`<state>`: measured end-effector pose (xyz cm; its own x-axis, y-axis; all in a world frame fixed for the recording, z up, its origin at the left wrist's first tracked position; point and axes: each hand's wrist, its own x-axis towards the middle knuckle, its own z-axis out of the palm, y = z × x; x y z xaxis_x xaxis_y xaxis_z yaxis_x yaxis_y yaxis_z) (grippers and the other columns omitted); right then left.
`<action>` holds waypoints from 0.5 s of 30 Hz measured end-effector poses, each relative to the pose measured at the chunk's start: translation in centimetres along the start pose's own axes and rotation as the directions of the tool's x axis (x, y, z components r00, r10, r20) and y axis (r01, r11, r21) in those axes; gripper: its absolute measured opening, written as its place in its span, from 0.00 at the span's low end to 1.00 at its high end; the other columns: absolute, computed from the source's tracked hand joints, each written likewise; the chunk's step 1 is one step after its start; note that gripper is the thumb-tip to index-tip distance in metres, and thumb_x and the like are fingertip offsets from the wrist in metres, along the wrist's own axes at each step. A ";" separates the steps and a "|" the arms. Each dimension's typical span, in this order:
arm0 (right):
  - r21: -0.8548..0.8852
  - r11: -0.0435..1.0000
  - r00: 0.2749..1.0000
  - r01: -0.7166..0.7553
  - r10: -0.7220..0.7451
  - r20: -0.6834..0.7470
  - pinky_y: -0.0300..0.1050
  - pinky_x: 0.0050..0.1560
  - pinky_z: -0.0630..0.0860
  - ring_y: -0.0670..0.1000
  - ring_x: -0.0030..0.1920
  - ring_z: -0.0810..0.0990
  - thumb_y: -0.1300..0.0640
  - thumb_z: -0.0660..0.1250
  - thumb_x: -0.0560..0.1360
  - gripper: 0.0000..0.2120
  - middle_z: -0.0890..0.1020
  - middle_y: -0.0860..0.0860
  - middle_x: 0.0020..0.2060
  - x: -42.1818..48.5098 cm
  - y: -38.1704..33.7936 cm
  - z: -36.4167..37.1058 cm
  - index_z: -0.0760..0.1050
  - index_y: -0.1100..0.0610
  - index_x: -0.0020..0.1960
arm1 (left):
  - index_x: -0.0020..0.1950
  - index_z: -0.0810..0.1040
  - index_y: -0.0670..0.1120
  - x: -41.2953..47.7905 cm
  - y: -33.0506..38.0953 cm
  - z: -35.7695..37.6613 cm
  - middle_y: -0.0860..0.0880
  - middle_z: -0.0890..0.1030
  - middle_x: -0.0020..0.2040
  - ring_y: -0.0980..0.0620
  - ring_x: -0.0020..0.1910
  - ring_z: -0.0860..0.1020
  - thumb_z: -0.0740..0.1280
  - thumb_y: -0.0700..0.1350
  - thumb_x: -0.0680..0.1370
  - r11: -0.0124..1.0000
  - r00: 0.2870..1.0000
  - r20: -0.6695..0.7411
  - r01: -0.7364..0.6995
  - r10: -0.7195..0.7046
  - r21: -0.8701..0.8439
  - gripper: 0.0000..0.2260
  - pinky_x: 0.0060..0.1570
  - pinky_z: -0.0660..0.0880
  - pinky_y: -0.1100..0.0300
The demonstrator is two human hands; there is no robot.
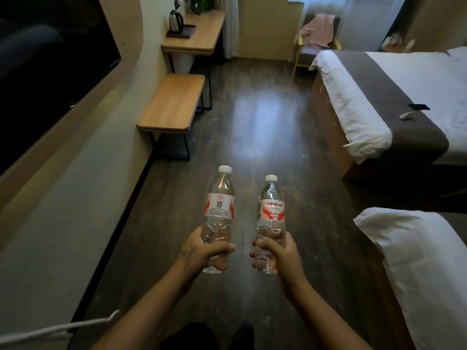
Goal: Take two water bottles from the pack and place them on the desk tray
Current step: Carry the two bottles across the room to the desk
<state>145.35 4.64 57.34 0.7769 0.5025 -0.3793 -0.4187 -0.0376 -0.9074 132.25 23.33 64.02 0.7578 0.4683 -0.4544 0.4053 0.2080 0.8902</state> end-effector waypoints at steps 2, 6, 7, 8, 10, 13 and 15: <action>0.001 1.000 1.000 -0.014 0.014 0.013 0.50 0.37 0.87 0.59 0.43 0.91 0.56 0.79 0.70 0.24 0.90 0.56 0.49 3.9 -2.1 -0.3 0.76 0.52 0.63 | 0.65 0.79 0.44 3.7 2.4 0.8 0.39 0.88 0.56 0.37 0.55 0.87 0.82 0.49 0.64 1.000 1.000 0.008 -0.005 0.005 -0.010 0.32 0.59 0.84 0.38; -0.008 1.000 1.000 -0.018 0.018 -0.001 0.51 0.37 0.87 0.60 0.42 0.91 0.56 0.80 0.68 0.26 0.90 0.58 0.49 11.9 -5.8 -0.6 0.76 0.54 0.63 | 0.64 0.80 0.42 11.7 6.4 1.8 0.40 0.89 0.53 0.40 0.51 0.89 0.82 0.47 0.63 0.999 1.000 0.012 -0.005 0.006 -0.046 0.31 0.51 0.87 0.45; -0.019 1.000 1.000 -0.013 0.013 -0.002 0.51 0.37 0.86 0.60 0.42 0.91 0.57 0.79 0.69 0.25 0.89 0.59 0.49 14.0 -6.6 -0.6 0.76 0.54 0.63 | 0.63 0.81 0.42 13.8 7.4 2.0 0.42 0.90 0.51 0.43 0.49 0.89 0.83 0.48 0.62 0.999 1.000 0.017 -0.008 0.009 -0.047 0.32 0.47 0.87 0.49; -0.026 1.000 1.000 -0.009 0.009 -0.006 0.51 0.37 0.86 0.60 0.42 0.91 0.57 0.79 0.69 0.25 0.89 0.59 0.50 16.3 -7.4 -0.6 0.77 0.54 0.63 | 0.62 0.81 0.42 16.2 8.3 2.1 0.42 0.90 0.50 0.45 0.47 0.89 0.83 0.50 0.60 0.999 1.000 0.025 -0.012 0.013 -0.044 0.33 0.43 0.86 0.54; -0.030 1.000 1.000 -0.007 0.007 -0.026 0.52 0.37 0.86 0.61 0.42 0.91 0.57 0.79 0.68 0.26 0.89 0.60 0.51 21.0 -9.0 -0.2 0.76 0.55 0.64 | 0.61 0.81 0.42 21.2 10.1 2.0 0.39 0.89 0.50 0.44 0.45 0.89 0.82 0.50 0.59 0.999 0.999 0.038 -0.018 0.019 -0.032 0.32 0.40 0.85 0.56; -0.029 1.000 0.998 0.005 -0.007 -0.058 0.53 0.38 0.87 0.61 0.44 0.91 0.57 0.79 0.68 0.27 0.89 0.60 0.53 28.4 -11.6 0.9 0.76 0.55 0.65 | 0.62 0.81 0.47 29.0 13.2 1.5 0.47 0.90 0.50 0.49 0.45 0.89 0.82 0.50 0.61 0.999 0.997 0.060 -0.045 0.047 -0.029 0.30 0.39 0.84 0.61; -0.031 1.000 0.996 0.006 -0.009 -0.087 0.53 0.38 0.87 0.61 0.43 0.91 0.57 0.79 0.68 0.27 0.89 0.61 0.52 33.3 -13.4 1.7 0.76 0.56 0.64 | 0.62 0.81 0.49 34.2 15.9 1.0 0.51 0.90 0.49 0.52 0.46 0.89 0.82 0.52 0.61 0.998 0.995 0.084 -0.060 0.063 -0.031 0.30 0.39 0.83 0.64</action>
<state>176.06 23.36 57.18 0.8184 0.4260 -0.3857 -0.3992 -0.0613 -0.9148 165.06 41.82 62.62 0.8218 0.4070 -0.3988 0.3430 0.2056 0.9166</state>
